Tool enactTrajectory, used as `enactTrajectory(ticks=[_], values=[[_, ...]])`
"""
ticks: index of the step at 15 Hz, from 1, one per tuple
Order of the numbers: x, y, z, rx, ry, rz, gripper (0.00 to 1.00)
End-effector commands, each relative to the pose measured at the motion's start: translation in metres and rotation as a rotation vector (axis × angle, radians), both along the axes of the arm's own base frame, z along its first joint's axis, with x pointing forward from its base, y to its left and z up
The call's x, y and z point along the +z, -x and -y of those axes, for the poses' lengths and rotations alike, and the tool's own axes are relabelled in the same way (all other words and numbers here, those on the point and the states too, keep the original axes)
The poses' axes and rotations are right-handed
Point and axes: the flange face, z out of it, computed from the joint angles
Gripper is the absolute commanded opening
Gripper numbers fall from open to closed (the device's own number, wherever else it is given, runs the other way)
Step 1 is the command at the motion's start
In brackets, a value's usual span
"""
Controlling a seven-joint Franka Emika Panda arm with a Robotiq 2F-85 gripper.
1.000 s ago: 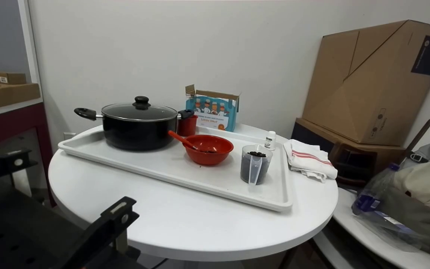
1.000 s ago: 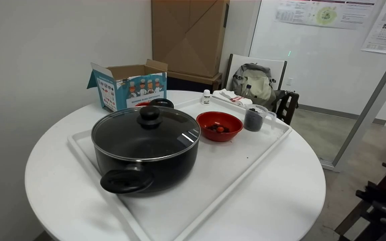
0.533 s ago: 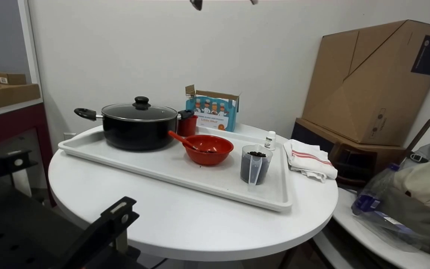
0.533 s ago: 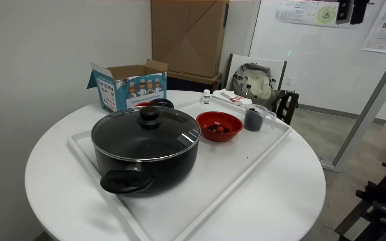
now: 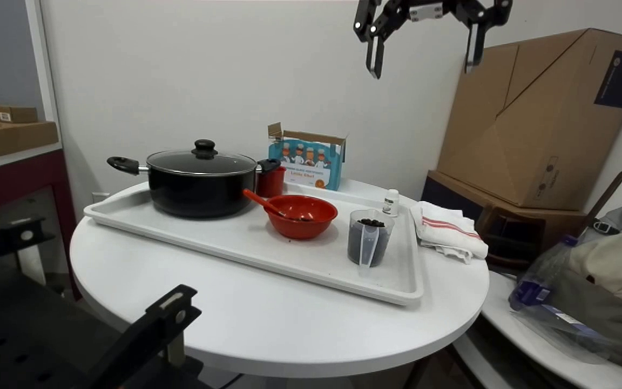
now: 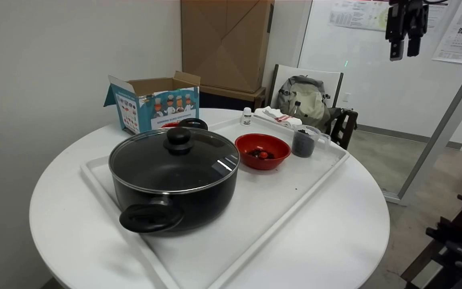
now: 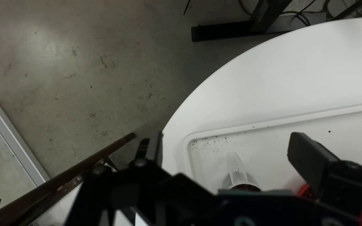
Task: Pour some of the things in the jug into the red bowl
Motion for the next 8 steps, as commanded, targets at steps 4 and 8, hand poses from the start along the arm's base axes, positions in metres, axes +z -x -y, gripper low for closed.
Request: enactTrajectory(ticks=[4,8], values=[[-0.067,-0.064,-0.012,0.128,0.05,-0.033,1.0],[-0.094,-0.088,-0.04,0.245,0.05,-0.013,1.0]])
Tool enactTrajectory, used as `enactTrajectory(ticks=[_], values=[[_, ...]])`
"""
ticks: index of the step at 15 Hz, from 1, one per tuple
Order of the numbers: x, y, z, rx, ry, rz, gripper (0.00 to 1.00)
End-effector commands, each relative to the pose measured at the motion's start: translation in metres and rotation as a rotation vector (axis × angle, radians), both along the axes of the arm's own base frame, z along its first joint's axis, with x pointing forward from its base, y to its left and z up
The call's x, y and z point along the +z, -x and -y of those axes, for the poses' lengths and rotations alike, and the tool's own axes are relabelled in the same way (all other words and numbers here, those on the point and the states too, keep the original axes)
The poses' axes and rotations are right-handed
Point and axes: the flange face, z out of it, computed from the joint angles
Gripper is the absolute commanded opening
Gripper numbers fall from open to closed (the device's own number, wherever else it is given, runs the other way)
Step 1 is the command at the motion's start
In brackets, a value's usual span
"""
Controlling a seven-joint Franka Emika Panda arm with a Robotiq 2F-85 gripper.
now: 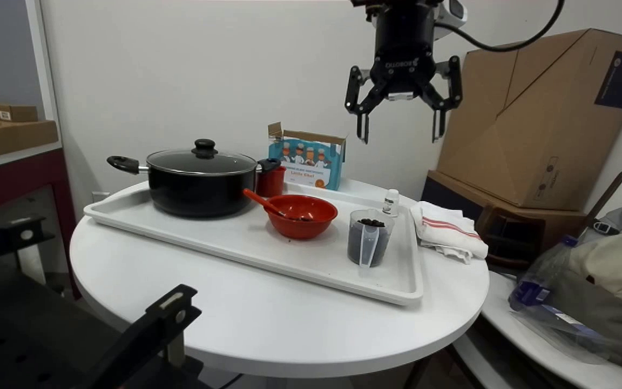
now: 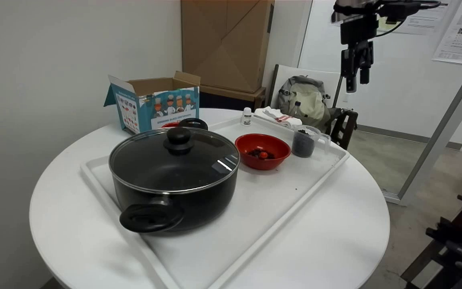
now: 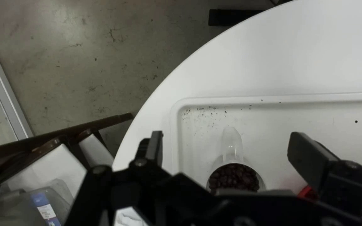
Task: Pour some of the things in the jug into the red bowl
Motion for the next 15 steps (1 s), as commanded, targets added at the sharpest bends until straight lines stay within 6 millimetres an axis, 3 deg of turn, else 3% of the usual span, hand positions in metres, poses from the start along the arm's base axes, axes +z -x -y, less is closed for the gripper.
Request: enactTrajectory(ticks=[1,9,15], values=[[-0.018,-0.025,-0.015,0.101,0.001,0.017,1.0],[-0.077,-0.033,-0.003,0.118,-0.034,-0.021,1.0],[-0.11,-0.045,0.003,0.146,-0.049,-0.011,1.0]])
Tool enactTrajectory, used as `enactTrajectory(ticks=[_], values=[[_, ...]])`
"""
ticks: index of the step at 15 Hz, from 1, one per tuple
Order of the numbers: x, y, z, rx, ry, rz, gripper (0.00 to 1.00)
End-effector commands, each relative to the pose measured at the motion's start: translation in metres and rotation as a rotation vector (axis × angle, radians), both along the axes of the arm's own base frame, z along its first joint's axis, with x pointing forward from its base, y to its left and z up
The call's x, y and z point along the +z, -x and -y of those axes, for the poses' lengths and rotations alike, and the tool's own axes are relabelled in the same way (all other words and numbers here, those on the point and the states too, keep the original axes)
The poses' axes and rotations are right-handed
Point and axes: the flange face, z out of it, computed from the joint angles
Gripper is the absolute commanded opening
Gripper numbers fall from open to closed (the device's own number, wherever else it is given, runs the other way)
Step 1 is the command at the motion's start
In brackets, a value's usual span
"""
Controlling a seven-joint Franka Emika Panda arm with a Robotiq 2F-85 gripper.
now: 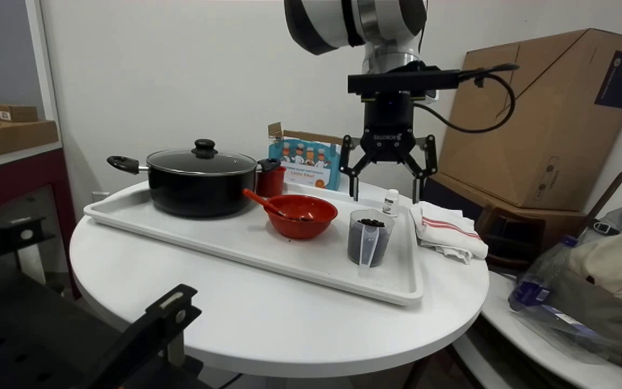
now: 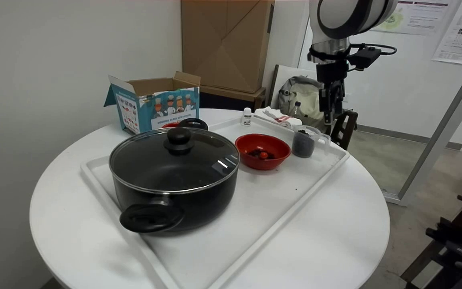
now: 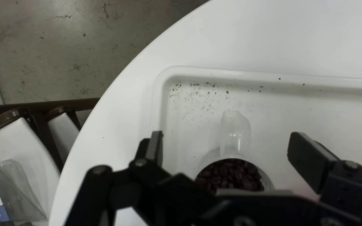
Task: Pour some of the things in the jug into the red bowl
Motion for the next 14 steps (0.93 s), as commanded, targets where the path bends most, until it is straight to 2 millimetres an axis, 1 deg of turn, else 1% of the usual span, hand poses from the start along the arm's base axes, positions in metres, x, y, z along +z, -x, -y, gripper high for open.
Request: enactTrajectory(ticks=[1,6,10,11,12,14], values=[[-0.018,-0.013,0.006,0.03,-0.023,0.008,1.0],[-0.051,-0.012,0.005,0.05,-0.06,-0.041,1.0],[-0.068,-0.013,0.005,0.061,-0.08,-0.065,1.0],[-0.071,-0.013,0.005,0.064,-0.081,-0.07,0.75],[-0.073,-0.013,0.005,0.067,-0.082,-0.074,0.74],[-0.076,-0.015,0.006,0.067,-0.093,-0.078,0.6]])
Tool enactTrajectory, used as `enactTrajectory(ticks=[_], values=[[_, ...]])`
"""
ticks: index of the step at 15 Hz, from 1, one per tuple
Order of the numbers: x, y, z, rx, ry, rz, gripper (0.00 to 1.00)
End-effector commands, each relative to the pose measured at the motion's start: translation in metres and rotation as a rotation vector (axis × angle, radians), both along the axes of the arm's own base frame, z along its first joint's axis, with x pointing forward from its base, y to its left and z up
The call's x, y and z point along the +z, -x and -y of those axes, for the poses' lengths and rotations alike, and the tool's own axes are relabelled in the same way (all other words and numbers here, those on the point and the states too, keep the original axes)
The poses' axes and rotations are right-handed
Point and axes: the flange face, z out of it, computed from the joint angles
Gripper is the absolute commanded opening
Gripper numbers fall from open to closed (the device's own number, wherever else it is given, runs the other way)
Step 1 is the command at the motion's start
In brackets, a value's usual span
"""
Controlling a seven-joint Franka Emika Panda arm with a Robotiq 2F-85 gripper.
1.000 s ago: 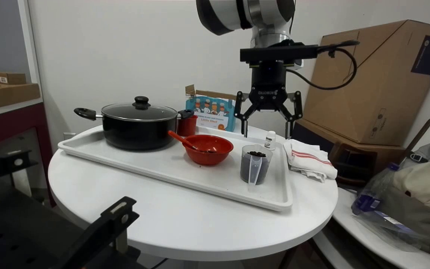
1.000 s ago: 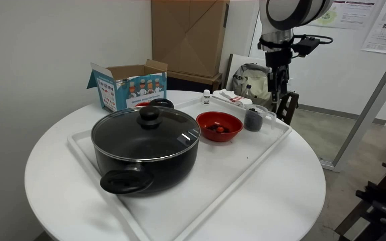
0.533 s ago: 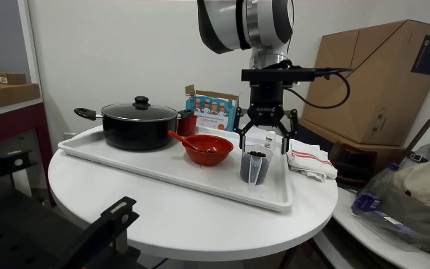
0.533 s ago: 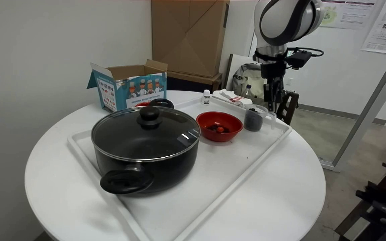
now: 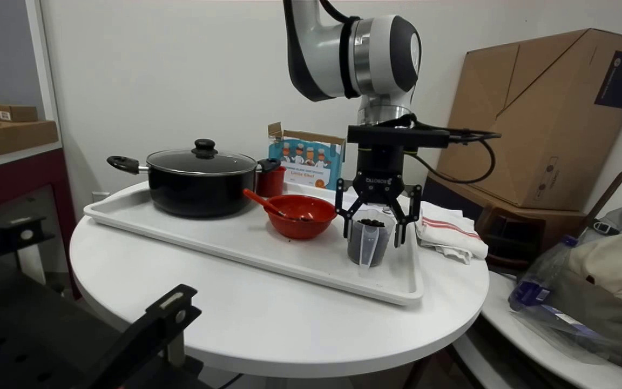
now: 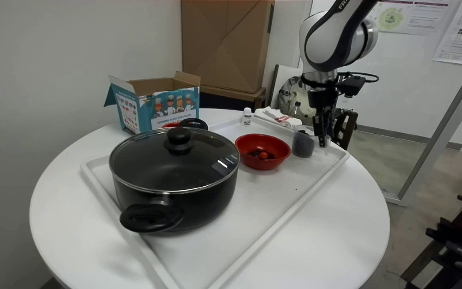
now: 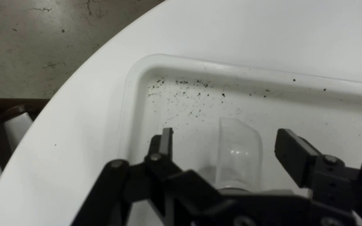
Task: Pour some of the things in the jug into the red bowl
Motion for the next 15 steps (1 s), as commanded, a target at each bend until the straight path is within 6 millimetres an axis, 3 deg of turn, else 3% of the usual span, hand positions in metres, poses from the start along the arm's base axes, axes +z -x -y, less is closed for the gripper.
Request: enactTrajectory(ticks=[1,7,15], values=[[-0.004,-0.01,0.004,0.008,-0.039,-0.005,0.52],[0.0,-0.017,-0.002,0.018,-0.052,-0.031,0.07],[0.022,-0.025,-0.013,0.017,-0.057,-0.077,0.1]])
